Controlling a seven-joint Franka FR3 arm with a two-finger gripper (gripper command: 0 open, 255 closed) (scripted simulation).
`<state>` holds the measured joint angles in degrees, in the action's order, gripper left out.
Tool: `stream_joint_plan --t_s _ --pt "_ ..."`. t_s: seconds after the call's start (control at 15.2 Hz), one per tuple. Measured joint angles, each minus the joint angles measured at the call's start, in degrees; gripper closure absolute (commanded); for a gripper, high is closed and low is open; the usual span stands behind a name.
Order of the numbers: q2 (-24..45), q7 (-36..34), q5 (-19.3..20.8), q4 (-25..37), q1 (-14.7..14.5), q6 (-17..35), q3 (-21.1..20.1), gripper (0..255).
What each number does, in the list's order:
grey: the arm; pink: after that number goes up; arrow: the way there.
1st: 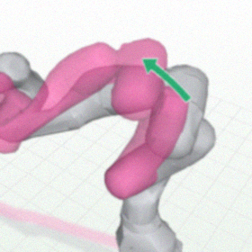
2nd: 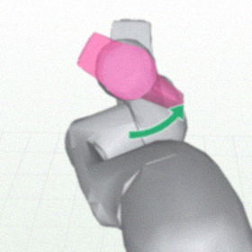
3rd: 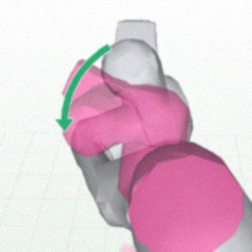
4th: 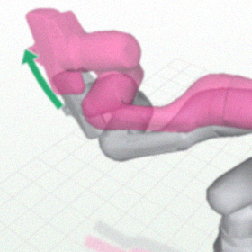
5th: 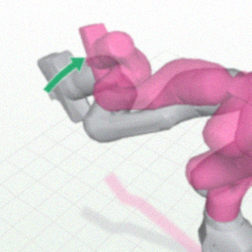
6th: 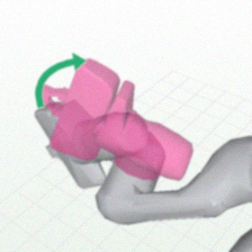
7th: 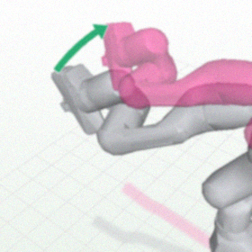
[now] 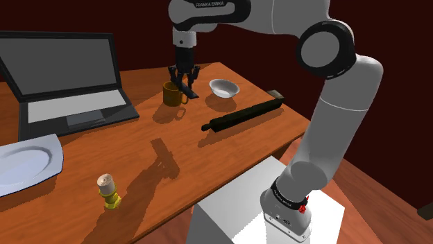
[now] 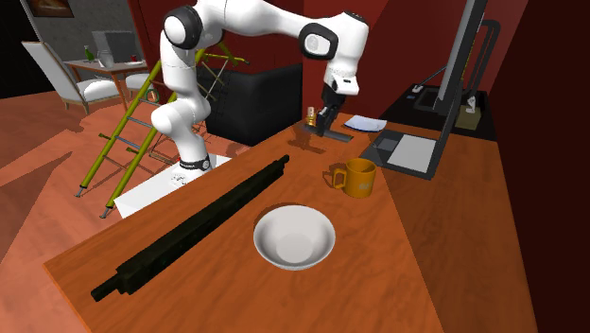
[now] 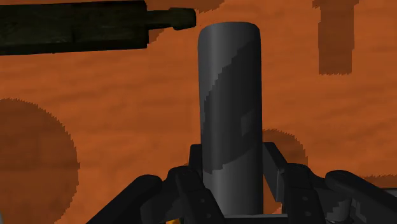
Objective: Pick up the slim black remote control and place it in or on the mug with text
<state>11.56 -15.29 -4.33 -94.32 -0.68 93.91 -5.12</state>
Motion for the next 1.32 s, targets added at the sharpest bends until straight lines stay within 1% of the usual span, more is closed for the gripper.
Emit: stream_joint_plan --t_s 0.2,0.33,0.4,0.59,0.66,0.79,1.32 --pt "6.57 1.16 0.66 8.78 0.72 -2.36 0.65 255" --pt "11.48 2.08 1.07 15.93 1.29 -4.72 1.09 255" --pt "13.94 2.58 1.25 19.69 1.61 -6.05 1.31 255" --pt "22.94 3.79 1.77 33.56 2.38 -11.01 1.83 255" --pt "25.11 4.15 1.89 36.53 2.62 -11.85 1.97 255" --pt "26.63 4.14 1.95 37.82 2.54 -11.64 1.99 255" --pt "26.06 4.56 1.95 30.56 2.63 -4.94 2.04 255"
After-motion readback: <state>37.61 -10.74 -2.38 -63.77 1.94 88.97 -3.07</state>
